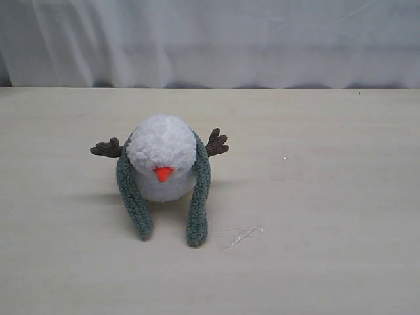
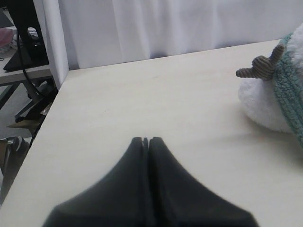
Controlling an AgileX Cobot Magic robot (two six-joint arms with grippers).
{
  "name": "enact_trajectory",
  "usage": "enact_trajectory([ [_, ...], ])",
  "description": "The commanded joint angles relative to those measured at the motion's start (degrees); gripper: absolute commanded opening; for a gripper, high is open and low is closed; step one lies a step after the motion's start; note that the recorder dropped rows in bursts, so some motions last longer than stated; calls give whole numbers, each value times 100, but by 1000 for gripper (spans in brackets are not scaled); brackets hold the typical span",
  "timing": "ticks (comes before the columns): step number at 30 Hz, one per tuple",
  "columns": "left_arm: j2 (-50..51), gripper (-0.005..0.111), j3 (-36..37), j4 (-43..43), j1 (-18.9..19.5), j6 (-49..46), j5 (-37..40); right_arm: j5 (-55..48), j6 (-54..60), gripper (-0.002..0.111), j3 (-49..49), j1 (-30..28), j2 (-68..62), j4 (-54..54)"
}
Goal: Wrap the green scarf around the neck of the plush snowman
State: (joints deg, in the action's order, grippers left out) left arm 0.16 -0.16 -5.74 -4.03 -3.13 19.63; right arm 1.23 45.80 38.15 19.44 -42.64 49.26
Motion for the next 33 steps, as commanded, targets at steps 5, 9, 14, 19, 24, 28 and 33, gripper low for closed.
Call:
enact_trajectory([
  [5, -16, 0, 16, 40, -35, 24, -41, 32, -35, 4, -17, 5, 24, -2],
  [9, -16, 0, 16, 40, -35, 24, -41, 93, 204, 4, -17, 5, 24, -182],
  [14, -16, 0, 16, 34, -35, 24, -23, 565, 467, 4, -175, 5, 24, -122],
  [19, -16, 0, 16, 34, -35, 24, -23, 1280, 468, 4, -632, 5, 112, 759],
  [24, -16, 0, 16, 34, -35, 24, -23, 2144, 343, 4, -1043, 5, 453, 1414],
  [28, -16, 0, 16, 34, -35, 24, -23, 2087, 234, 4, -1219, 5, 892, 623],
  [33, -16, 0, 16, 34, -35, 24, -23, 2040, 341, 4, -1488, 5, 1516, 521],
])
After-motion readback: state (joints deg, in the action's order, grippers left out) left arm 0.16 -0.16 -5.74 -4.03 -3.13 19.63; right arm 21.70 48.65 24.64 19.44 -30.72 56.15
